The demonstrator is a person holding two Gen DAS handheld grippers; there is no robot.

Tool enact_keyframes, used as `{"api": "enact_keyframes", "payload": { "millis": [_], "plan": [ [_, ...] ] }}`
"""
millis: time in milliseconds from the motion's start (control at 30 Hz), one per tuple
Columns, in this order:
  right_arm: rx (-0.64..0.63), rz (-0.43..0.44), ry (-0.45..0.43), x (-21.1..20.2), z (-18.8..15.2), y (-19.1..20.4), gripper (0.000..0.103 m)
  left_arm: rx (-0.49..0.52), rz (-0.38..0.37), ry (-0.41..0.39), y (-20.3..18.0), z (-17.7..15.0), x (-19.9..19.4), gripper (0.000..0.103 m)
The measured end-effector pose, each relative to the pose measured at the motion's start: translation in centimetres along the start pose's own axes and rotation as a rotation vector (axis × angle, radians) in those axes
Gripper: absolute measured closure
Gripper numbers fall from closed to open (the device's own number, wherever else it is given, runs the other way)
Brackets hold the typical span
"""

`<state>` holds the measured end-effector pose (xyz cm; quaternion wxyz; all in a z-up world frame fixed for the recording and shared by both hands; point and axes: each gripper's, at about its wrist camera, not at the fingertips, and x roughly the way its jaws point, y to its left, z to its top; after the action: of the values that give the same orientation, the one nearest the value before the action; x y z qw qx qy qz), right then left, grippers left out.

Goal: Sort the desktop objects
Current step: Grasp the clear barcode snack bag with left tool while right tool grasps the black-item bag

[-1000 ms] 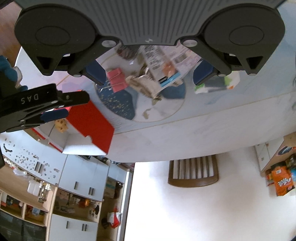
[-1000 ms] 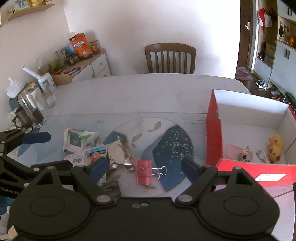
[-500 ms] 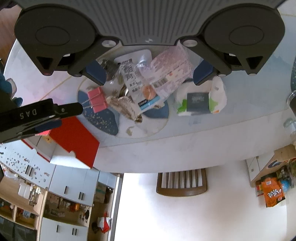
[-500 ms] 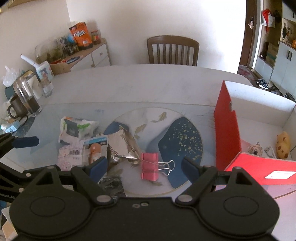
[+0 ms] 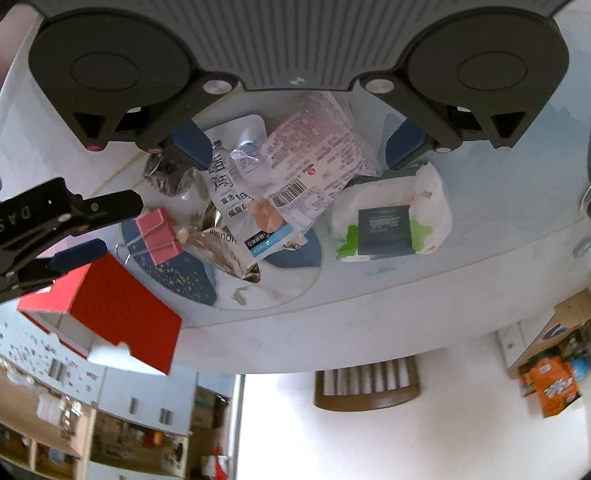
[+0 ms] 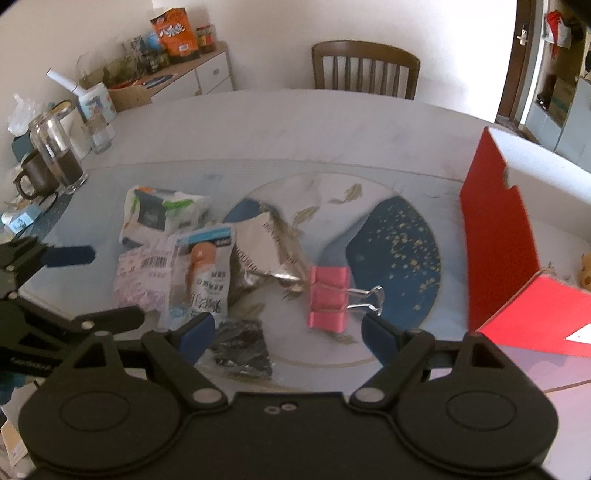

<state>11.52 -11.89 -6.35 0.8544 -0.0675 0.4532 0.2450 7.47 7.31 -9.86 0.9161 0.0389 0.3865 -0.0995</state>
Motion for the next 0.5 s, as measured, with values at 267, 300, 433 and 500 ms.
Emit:
{"api": "enact_keyframes", "payload": {
  "millis": [267,300,433,500],
  "plan": [
    [-0.055,0.028,0.047,1.5,-0.5,1.9,0.018,0.116,-0.019,0.003,0.1,0.1,1.8,0.003],
    [-0.062,0.030,0.052,1.8,-0.6,2.1,0.018,0.118,-0.020,0.006,0.2,0.2,2.0,0.003],
    [-0.073,0.029,0.070,2.8,-0.8,2.6,0.018,0.116,-0.033,0.016,0.4,0.1,2.7,0.003],
    [-0.069,0.027,0.077,3.2,-0.9,2.5,0.019,0.117,-0.038,0.020,0.5,0.0,2.8,0.004]
  ]
}}
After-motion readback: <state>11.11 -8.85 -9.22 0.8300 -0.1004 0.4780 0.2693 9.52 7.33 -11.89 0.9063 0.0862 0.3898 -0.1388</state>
